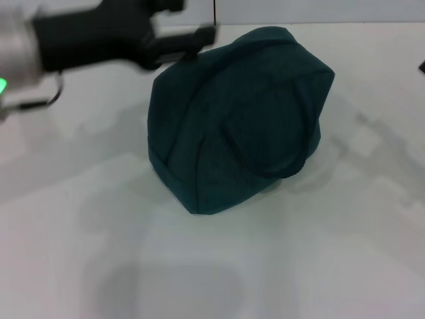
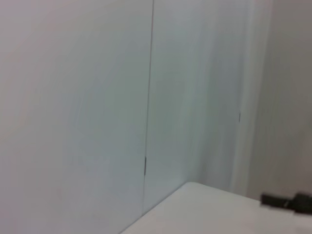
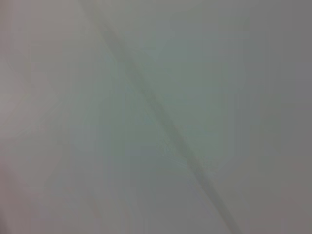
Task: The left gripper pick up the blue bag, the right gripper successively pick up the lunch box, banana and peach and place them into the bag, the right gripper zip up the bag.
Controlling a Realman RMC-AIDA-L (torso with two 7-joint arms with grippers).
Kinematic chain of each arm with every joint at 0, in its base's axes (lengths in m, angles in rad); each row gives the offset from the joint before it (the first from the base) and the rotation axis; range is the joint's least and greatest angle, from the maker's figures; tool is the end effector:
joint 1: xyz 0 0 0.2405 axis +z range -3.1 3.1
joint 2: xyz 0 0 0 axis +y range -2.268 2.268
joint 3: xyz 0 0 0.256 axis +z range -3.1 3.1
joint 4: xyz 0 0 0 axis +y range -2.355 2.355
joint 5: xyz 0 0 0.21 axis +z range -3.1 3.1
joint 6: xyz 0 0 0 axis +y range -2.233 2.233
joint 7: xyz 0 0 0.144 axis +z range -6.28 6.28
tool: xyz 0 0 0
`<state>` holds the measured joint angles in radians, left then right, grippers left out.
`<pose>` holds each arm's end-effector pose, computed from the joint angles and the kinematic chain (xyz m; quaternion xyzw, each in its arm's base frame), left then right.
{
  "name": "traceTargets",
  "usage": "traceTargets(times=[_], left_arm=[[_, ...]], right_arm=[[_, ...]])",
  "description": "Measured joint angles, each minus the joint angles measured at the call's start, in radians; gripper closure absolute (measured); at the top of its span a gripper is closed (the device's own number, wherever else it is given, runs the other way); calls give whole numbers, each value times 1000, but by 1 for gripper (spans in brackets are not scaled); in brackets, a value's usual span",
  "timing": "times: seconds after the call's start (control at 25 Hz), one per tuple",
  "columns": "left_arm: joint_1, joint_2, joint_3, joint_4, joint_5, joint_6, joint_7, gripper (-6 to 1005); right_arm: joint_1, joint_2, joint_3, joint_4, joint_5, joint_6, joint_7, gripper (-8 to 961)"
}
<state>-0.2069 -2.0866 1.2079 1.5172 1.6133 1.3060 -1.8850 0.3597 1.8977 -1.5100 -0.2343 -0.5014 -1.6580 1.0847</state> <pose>-0.1564 0.3191 0.0681 -0.9174 -0.1549 -0.2906 0.2234 0.2931 0.2941 0.0505 -0.7701 0.2514 0.5280 0.2549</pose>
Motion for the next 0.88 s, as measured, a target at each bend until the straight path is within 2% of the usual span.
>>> traceTargets(times=[0.04, 0.12, 0.2, 0.32, 0.36, 0.52, 0.64, 0.72, 0.76, 0.88], left_arm=[[27, 0, -11, -35, -30, 15, 57, 361], [66, 0, -33, -110, -83, 47, 153, 303], [98, 1, -66, -218, -142, 101, 269, 238], [122, 1, -128, -403, -198, 201, 455, 140], [125, 1, -148, -461, -202, 233, 514, 107], [129, 4, -202, -649, -158, 318, 711, 106], [134, 3, -227, -735, -89, 325, 816, 107], [135, 2, -231, -760, -79, 325, 852, 108], [137, 1, -236, -832, -72, 324, 936, 109], [135, 0, -259, -900, -79, 321, 998, 110]], right_arm=[[3, -18, 0, -3, -36, -46, -18, 90], [6, -36, 1, -10, -95, -101, -46, 91], [5, -45, 1, -28, -158, -131, -84, 91], [-2, -43, 1, -55, -246, -133, -130, 93], [-3, -41, 0, -59, -272, -130, -142, 94], [-8, -26, 1, -55, -381, -91, -201, 97], [-24, -6, 1, -53, -437, -33, -247, 97], [-38, 10, 0, -52, -470, 22, -271, 97], [-43, 16, 0, -52, -480, 45, -279, 97], [-57, 38, -1, -51, -509, 117, -305, 97]])
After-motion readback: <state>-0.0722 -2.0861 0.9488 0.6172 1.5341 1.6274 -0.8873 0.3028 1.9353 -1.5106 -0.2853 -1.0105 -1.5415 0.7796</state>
